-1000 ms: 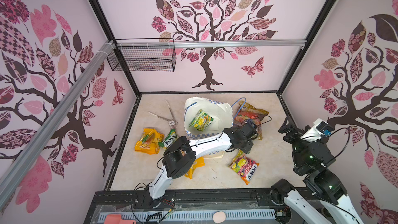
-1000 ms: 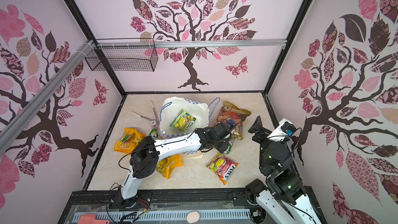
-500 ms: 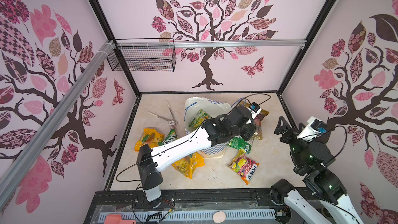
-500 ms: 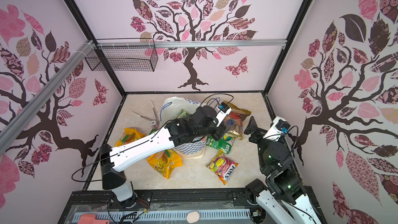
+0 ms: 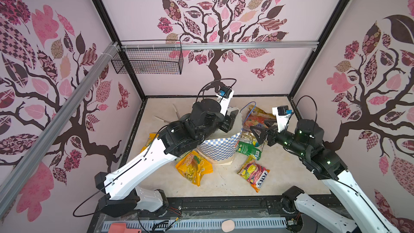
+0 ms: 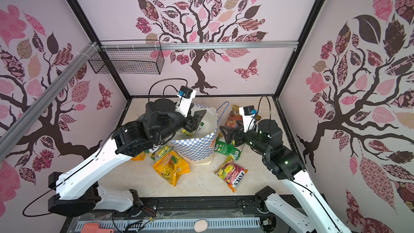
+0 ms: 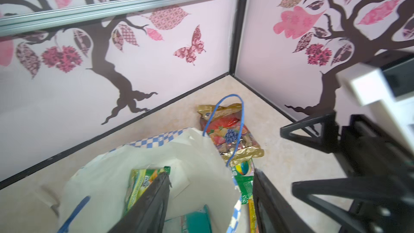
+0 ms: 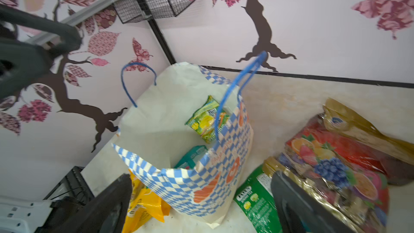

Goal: Take the snacks out of the paper bag
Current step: Pick up the snack from the paper bag.

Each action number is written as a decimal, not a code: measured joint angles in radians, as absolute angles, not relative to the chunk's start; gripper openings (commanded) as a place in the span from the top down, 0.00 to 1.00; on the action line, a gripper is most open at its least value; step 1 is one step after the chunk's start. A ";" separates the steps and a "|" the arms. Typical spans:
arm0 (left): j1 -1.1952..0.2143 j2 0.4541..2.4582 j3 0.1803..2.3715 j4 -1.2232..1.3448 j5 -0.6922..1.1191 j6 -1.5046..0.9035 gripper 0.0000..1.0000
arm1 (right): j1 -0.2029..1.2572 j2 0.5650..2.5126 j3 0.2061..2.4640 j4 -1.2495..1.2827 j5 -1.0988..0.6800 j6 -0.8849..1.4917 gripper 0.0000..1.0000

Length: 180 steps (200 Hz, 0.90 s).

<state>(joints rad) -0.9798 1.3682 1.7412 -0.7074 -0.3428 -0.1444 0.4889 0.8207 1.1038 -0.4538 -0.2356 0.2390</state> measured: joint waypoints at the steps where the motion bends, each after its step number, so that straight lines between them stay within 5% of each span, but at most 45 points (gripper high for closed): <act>1: -0.976 1.367 1.740 -0.710 -0.339 -0.146 0.33 | 0.489 0.824 1.109 -0.456 -0.239 0.239 0.00; 59: -0.582 1.228 1.599 -0.846 -0.082 -0.260 0.12 | 0.497 1.017 1.383 -0.574 -0.369 0.243 0.00; 113: -0.537 1.129 1.595 -0.966 -0.013 -0.242 0.11 | 0.794 1.305 1.699 -0.747 -0.219 0.156 0.01; 180: -0.536 0.907 1.451 -1.084 -0.064 -0.186 0.06 | 0.802 1.570 1.849 -0.854 -0.102 0.149 0.00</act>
<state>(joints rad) -0.5362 0.9073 1.4513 -1.0840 -0.0635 -0.1860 0.8021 1.5703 1.8492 -0.8539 -0.1024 0.1493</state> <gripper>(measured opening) 0.922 0.996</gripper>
